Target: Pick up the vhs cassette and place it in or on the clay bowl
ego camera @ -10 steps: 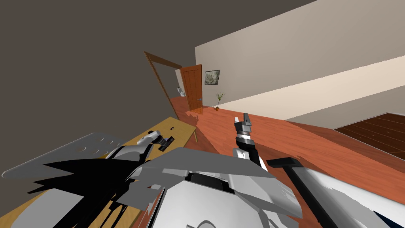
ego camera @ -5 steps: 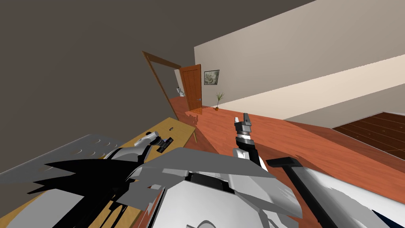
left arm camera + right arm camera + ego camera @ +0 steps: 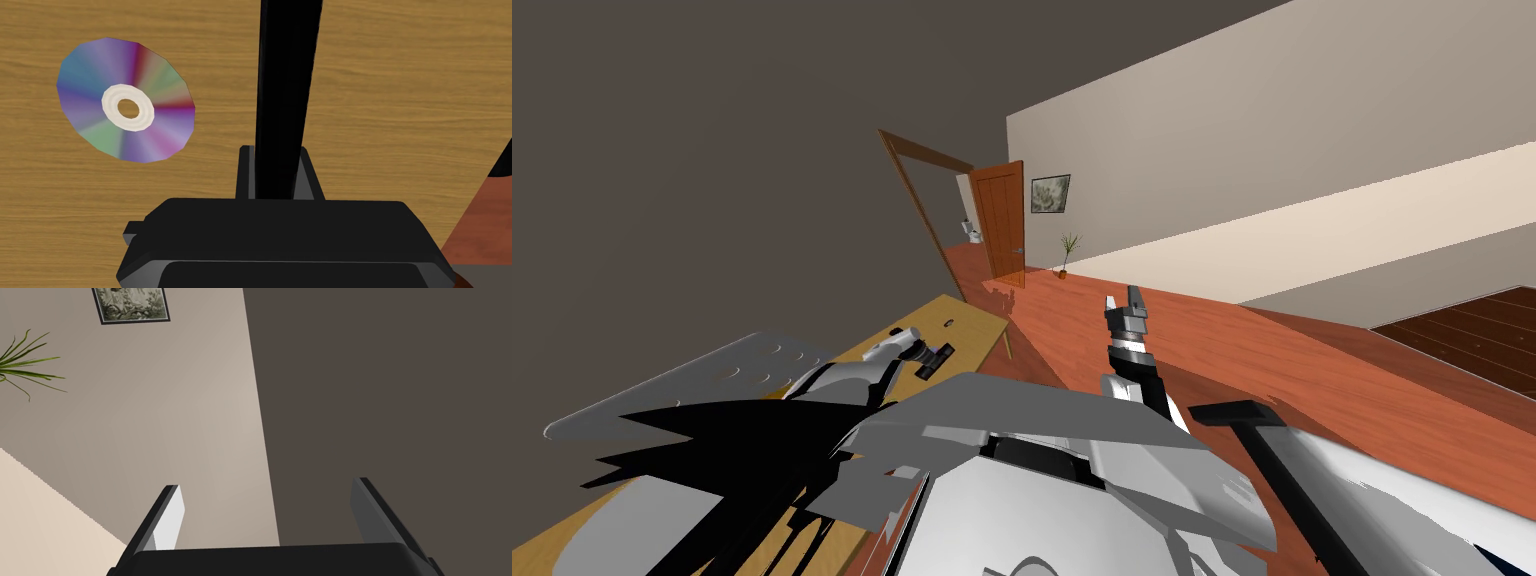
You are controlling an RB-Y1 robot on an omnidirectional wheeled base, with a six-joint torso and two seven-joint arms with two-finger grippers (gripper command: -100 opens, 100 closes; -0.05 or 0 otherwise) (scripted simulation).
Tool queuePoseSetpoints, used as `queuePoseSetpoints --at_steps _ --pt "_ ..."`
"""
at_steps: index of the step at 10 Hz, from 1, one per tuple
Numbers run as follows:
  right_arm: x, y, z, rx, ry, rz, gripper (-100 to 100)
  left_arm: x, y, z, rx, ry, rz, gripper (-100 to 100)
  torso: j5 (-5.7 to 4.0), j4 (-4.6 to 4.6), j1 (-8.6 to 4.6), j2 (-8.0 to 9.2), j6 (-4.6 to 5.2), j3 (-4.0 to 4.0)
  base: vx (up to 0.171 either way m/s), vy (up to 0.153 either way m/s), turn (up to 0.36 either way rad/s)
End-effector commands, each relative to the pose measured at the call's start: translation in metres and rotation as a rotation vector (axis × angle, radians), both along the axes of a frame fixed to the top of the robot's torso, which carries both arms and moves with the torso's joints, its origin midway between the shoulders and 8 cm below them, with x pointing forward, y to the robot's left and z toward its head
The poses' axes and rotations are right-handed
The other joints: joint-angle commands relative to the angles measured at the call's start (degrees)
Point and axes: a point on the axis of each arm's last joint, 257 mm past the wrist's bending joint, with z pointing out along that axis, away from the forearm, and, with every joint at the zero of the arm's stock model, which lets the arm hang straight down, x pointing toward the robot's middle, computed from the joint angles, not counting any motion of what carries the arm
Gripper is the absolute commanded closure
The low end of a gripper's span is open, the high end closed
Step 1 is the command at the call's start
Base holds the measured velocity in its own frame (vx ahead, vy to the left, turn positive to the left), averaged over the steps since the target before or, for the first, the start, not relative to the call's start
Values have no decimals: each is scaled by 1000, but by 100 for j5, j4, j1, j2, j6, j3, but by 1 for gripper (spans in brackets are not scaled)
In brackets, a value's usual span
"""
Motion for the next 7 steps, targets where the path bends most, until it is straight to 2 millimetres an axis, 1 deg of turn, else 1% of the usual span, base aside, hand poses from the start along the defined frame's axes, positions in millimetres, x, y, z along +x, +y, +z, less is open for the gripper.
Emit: queuePoseSetpoints --at_steps 1,2,3,6,7 --pt "0 0 0 0 0 0 0 7 -5 1 -1 5 -8 100 0 0 0 0 0 0 -66 22 15" --pt "0 0 0 0 0 0 0 19 -12 3 -2 5 -16 100 -1 1 1 1 -2 2 -57 41 67" --pt "0 0 0 0 0 0 0 19 -12 3 -2 4 -16 100 0 0 6 -1 -2 0 -39 29 15" --pt "0 0 0 0 0 0 0 55 -30 12 -3 1 -33 100 -5 1 4 -6 -2 -2 -52 36 70" --pt "0 0 0 0 0 0 0 54 -30 11 0 5 -37 100 -6 4 4 0 -1 2 -54 29 7"
